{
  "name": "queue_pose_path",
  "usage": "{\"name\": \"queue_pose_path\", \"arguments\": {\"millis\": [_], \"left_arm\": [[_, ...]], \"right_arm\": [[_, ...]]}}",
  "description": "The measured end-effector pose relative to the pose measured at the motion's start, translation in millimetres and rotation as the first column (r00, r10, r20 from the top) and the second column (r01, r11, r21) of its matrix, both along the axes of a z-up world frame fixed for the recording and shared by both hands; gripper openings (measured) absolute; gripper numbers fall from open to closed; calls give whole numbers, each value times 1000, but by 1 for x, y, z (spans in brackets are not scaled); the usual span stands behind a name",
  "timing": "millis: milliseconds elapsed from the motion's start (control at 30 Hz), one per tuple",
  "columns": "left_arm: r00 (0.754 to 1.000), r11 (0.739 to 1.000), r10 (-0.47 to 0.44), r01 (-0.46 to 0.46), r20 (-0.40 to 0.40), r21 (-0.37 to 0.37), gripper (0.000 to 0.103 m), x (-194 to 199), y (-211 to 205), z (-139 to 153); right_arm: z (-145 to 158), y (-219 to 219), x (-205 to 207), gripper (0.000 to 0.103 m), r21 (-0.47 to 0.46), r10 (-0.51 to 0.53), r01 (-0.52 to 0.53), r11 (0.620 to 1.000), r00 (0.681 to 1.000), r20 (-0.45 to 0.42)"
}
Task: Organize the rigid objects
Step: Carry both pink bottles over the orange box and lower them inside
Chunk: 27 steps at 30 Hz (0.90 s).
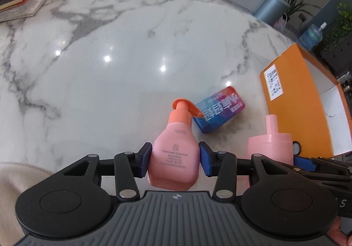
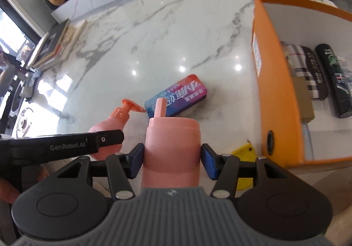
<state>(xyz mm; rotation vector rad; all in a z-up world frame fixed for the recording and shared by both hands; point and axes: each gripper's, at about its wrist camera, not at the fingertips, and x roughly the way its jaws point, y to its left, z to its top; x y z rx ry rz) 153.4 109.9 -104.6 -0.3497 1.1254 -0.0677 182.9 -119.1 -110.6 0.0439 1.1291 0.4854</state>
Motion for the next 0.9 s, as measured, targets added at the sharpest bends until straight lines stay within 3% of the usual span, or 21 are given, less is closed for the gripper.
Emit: {"name": "queue_pose_path", "arguments": {"millis": [267, 633, 767, 900], "left_arm": [[994, 1000, -14, 16, 107, -20, 52, -22, -28, 50], [952, 982, -152, 176, 264, -69, 52, -1, -112, 130], [940, 967, -199, 233, 276, -99, 51, 22, -152, 137], [947, 955, -216, 256, 238, -152, 49, 49, -187, 124]], "right_arm": [[32, -28, -14, 57, 60, 3, -9, 998, 996, 93], [98, -114, -17, 57, 182, -98, 58, 982, 970, 222], [112, -158, -3, 57, 185, -152, 108, 977, 959, 240], [118, -197, 18, 57, 174, -190, 151, 973, 953, 235]]}}
